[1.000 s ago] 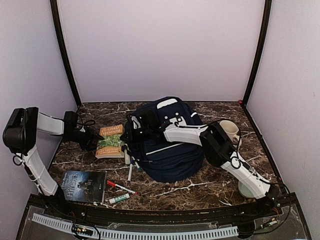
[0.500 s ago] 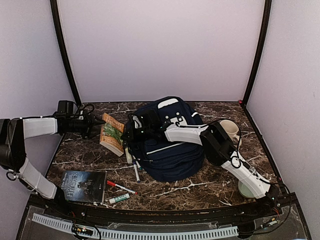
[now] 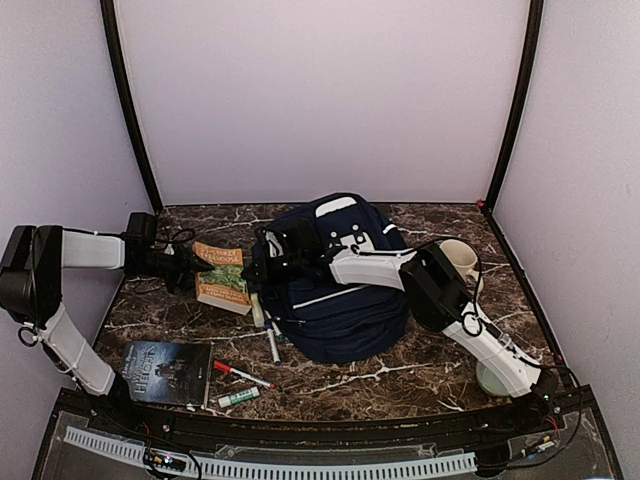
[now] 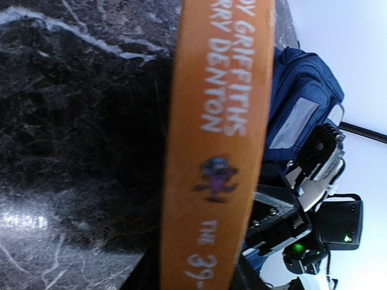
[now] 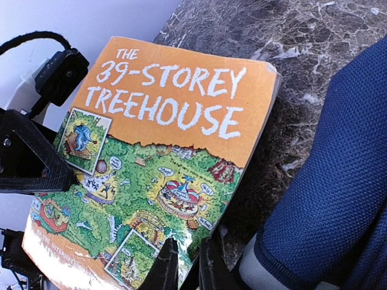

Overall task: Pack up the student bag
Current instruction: Pick up the book at the center of the board, then pass from the left arm to the right

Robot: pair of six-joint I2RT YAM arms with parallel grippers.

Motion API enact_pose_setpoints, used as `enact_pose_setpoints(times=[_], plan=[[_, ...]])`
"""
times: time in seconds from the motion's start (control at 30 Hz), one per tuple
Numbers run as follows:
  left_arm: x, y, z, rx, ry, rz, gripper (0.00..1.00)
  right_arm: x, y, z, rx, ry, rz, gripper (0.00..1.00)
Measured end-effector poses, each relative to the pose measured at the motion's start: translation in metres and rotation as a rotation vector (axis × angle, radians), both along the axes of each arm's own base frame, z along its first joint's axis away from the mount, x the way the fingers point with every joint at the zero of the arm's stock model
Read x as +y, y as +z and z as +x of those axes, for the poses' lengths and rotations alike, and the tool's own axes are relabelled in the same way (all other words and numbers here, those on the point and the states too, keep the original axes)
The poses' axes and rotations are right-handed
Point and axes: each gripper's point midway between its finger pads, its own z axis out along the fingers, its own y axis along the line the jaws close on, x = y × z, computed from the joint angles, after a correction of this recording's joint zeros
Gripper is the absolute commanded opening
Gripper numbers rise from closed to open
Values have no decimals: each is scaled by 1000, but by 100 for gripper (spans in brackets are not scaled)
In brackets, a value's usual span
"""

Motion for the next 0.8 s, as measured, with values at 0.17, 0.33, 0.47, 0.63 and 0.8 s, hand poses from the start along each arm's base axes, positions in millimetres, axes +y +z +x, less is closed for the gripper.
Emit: enact_pose_setpoints(times=[0.17,0.33,0.47,0.63,0.8], plan=[[11,7,-2,1,10,104,10,1,3,-2,-7,16,15,21],[23,45,-1,-75,20,201,2,2,13,-8,-28,52,19,35],[34,93,-2,-186,36,285,0,-1,23,-21,-28,90,-30,45],[41,160,-9,-358,44,349,0,-19,65,-37,-60,129,-83,52],[30,206,-21,-500,2,338,0,-53,165,-53,-189,152,-14,60]])
